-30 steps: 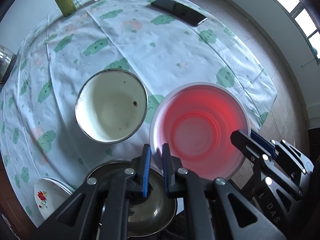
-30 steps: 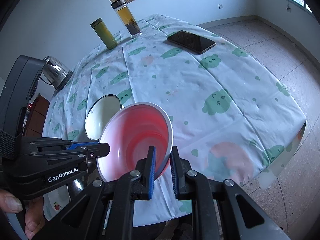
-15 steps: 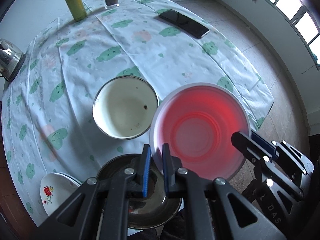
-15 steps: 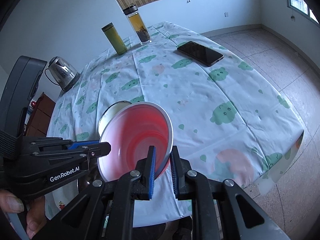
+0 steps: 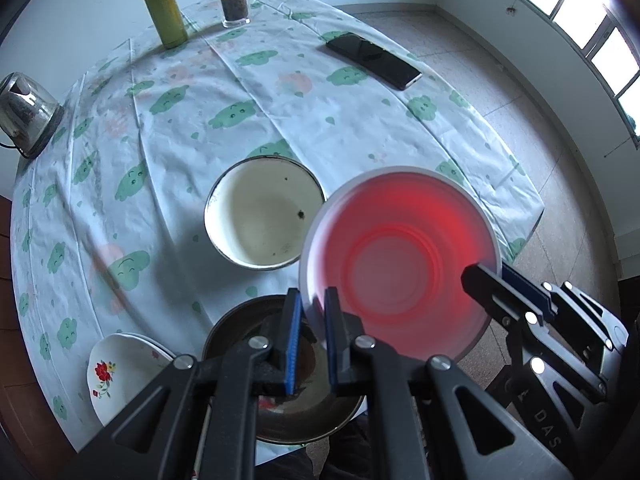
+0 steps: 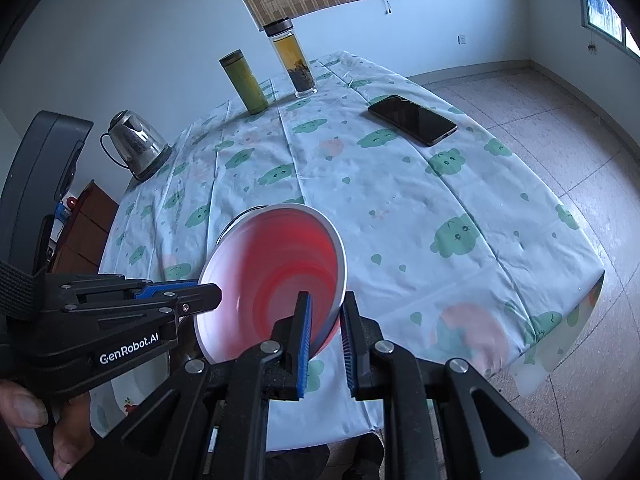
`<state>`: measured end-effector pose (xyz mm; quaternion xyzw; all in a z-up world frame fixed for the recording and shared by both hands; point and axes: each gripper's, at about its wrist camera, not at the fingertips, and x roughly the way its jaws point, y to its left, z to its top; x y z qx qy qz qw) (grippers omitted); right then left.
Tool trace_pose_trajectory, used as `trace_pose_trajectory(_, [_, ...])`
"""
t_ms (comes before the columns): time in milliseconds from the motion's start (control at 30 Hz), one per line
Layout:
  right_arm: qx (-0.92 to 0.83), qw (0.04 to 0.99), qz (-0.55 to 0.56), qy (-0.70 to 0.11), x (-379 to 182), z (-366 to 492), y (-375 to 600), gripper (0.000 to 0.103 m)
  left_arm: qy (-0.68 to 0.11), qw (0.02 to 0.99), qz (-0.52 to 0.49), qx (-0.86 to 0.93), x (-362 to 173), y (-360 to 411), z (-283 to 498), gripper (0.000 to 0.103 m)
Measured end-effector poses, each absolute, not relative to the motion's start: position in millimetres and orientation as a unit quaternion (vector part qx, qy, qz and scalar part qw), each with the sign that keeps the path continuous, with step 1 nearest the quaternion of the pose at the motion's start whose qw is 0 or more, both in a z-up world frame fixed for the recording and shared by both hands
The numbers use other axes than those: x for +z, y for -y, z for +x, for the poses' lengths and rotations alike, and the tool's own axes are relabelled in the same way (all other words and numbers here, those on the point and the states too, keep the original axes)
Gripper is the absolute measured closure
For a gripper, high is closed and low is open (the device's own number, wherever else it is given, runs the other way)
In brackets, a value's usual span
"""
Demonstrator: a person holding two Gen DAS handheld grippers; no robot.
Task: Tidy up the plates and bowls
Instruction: 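Lift the pink plastic bowl and carry it over the steel bowl with both grippers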
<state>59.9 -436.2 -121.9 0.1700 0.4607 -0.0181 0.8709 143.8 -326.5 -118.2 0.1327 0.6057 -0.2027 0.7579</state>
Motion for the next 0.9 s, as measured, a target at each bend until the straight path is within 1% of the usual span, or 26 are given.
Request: trace_pose_trajectory(900, [0.011, 0.874, 0.153, -0.462, -113.8, 61.8, 413.7, 0.087, -0.605, 0.766, 0.106, -0.187, -105.0, 295.2, 139.4, 0.095])
